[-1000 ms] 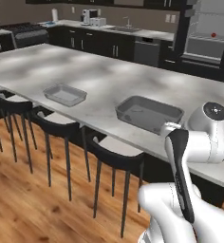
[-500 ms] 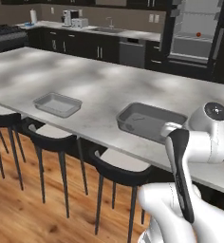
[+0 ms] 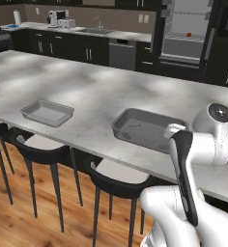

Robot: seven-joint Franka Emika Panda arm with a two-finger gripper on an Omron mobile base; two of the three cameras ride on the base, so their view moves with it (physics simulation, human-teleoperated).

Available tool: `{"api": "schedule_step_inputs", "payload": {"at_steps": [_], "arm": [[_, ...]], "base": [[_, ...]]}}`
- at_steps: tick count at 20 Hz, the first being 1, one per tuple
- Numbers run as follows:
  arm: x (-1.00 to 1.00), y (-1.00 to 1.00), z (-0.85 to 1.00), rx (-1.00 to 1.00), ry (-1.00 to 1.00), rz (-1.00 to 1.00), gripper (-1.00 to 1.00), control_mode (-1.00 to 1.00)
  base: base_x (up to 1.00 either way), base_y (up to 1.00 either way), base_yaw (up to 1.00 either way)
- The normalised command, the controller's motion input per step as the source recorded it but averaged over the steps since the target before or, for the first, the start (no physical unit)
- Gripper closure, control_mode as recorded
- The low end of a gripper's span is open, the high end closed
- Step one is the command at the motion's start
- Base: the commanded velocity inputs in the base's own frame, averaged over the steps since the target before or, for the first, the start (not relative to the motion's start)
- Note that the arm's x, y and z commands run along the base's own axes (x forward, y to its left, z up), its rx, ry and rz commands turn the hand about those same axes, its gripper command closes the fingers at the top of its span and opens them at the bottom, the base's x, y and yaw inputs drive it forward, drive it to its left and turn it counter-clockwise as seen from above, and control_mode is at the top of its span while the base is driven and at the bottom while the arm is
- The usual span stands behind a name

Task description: Place the cold items (mushroom and tomato) from the fridge in one tupperware on the dining counter. Place the warm items (kebab skewer and hot dog) in the stove area in another tupperware.

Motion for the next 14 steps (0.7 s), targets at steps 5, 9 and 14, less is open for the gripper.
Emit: {"api": "schedule_step_inputs", "payload": {"at_steps": [5,9,14], "arm": [[0.81,0.26,0.36,0.00,0.00,-0.19,1.00,-1.00],[0.96,0.10,0.31,0.00,0.00,-0.14,1.00,-1.00],[0.96,-0.30,0.01,0.04,0.11,-0.01,1.00,-1.00]], "base": [[0.00,0.00,0.00],[0.00,0.00,0.00],[0.00,0.00,0.00]]}}
